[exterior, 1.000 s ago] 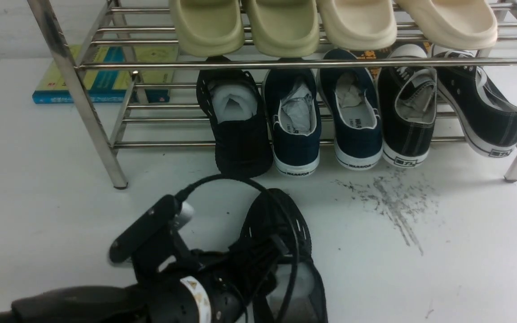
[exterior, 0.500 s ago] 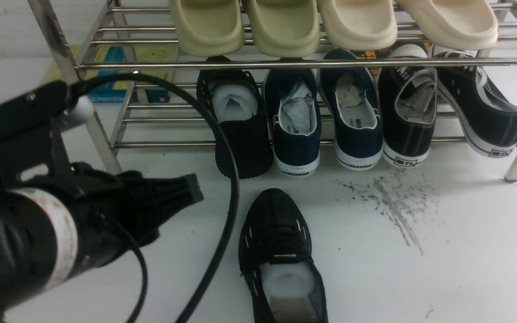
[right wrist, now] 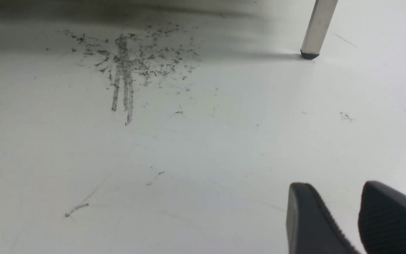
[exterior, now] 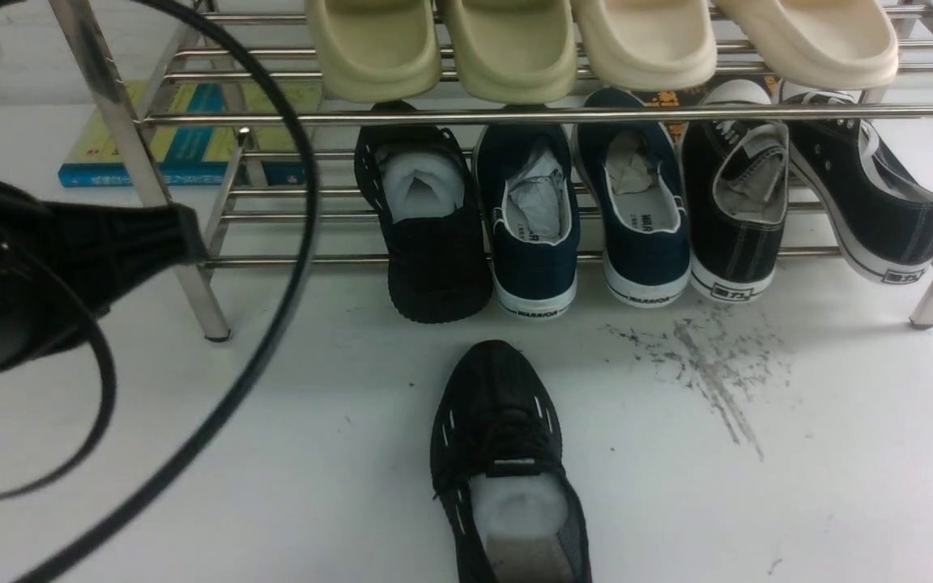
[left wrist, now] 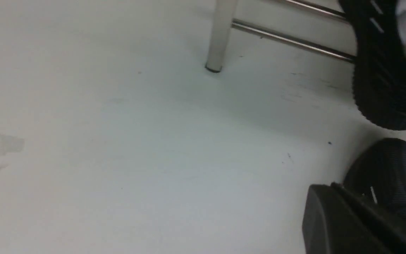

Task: Take the shoes off the shelf with your hand on the white table.
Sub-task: 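Grasp the leftmost shoe on the bottom shelf of the shoe rack with the left gripper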

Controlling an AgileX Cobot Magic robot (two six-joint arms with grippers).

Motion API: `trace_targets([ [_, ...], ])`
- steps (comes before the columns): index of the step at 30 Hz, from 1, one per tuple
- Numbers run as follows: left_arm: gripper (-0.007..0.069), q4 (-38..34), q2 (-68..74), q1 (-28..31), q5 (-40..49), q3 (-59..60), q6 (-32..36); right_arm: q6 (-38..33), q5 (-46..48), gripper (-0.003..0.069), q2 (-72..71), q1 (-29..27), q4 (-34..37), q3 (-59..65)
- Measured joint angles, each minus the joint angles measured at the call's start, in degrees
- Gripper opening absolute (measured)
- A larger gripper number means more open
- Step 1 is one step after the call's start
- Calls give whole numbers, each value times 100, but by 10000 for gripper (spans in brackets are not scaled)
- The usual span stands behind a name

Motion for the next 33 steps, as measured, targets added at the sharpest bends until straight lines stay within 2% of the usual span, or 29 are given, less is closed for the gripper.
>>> trace_targets([
  [4,1,-1458,150,999,-491,-1,1216,0,0,240,0,0,0,0],
  [7,13,-2409,559,1423,-607,-12,2029,0,0,240,0,0,0,0],
  [10,43,-2769,1061,1586,-827,-16,2413,0,0,240,0,0,0,0],
  [13,103,-2842,1560,1617,-1315,-16,2425,0,0,240,0,0,0,0],
  [15,139,-2842,1735,1617,-1573,-16,2327,0,0,240,0,0,0,0],
  [17,234,-2815,2018,1617,-2211,-16,1998,0,0,240,0,0,0,0],
  [18,242,-2804,2050,1617,-2311,-16,1970,0,0,240,0,0,0,0],
  [21,398,-2457,2252,1617,-3236,-16,1431,0,0,240,0,0,0,0],
  [24,487,-2097,2377,1617,-3942,-16,951,0,0,240,0,0,0,0],
  [27,533,-1690,2578,1617,-4508,-18,358,0,0,240,0,0,0,0],
  [28,533,-1660,2578,1617,-4537,-18,321,0,0,240,0,0,0,0],
  [30,543,-1227,2830,1617,-4821,-18,-188,0,0,240,0,0,0,0],
  [31,544,-1194,2849,1617,-4839,-18,-188,0,0,240,0,0,0,0],
  [33,546,-674,3101,1621,-5142,-18,-725,0,0,241,0,0,0,0],
])
